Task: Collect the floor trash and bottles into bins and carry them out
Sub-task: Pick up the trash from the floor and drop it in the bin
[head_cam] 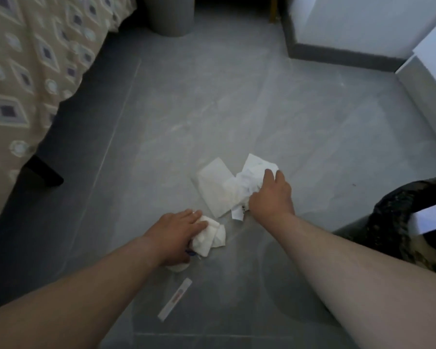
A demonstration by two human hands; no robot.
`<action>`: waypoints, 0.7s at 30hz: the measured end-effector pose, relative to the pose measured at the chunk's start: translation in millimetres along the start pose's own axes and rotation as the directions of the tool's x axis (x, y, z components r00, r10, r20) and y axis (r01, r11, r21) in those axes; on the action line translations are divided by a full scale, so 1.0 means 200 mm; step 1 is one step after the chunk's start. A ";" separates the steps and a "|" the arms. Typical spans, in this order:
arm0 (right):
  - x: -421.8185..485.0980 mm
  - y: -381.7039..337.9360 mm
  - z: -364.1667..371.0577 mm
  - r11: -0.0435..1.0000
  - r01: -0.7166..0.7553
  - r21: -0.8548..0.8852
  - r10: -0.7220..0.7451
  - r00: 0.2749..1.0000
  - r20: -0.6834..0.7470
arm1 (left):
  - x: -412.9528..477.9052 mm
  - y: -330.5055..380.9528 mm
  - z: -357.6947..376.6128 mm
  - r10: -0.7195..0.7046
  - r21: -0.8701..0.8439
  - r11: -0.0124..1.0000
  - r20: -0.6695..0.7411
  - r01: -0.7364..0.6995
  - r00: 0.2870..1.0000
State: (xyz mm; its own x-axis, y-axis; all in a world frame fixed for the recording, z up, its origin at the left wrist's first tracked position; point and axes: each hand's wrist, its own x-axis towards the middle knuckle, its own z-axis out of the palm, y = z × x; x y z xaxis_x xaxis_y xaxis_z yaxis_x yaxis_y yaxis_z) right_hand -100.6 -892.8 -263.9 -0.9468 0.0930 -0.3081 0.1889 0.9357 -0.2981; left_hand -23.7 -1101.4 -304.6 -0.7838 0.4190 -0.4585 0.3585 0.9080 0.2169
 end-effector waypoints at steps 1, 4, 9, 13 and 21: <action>0.03 0.00 0.02 0.999 0.027 -0.041 -0.027 1.000 0.016 | 0.00 -0.01 0.01 -0.003 -0.001 1.000 -0.005 0.003 1.000; 0.10 0.00 0.07 0.985 0.097 -0.142 -0.078 0.987 0.140 | 0.00 -0.04 0.03 0.002 -0.043 0.999 -0.088 -0.006 0.996; 0.11 -0.01 0.10 0.982 0.104 -0.157 -0.082 0.987 0.140 | 0.01 -0.05 0.06 -0.019 -0.127 0.992 -0.184 -0.005 0.983; 0.07 -0.01 0.10 0.966 0.143 -0.216 -0.115 0.984 0.139 | -0.01 -0.07 0.08 -0.075 -0.252 0.967 -0.163 0.032 0.984; -0.04 -0.03 0.11 0.931 0.163 -0.325 -0.122 0.982 0.143 | -0.05 -0.11 0.11 -0.216 -0.479 0.865 -0.092 0.147 0.972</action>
State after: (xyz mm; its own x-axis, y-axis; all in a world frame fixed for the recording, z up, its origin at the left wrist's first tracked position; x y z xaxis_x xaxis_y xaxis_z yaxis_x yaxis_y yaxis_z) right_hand -88.9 -905.6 -279.8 -0.9156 -0.0719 -0.3955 -0.0635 0.9974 -0.0343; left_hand -12.2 -1124.6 -323.9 -0.8858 0.2110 -0.4133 -0.0477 0.8446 0.5333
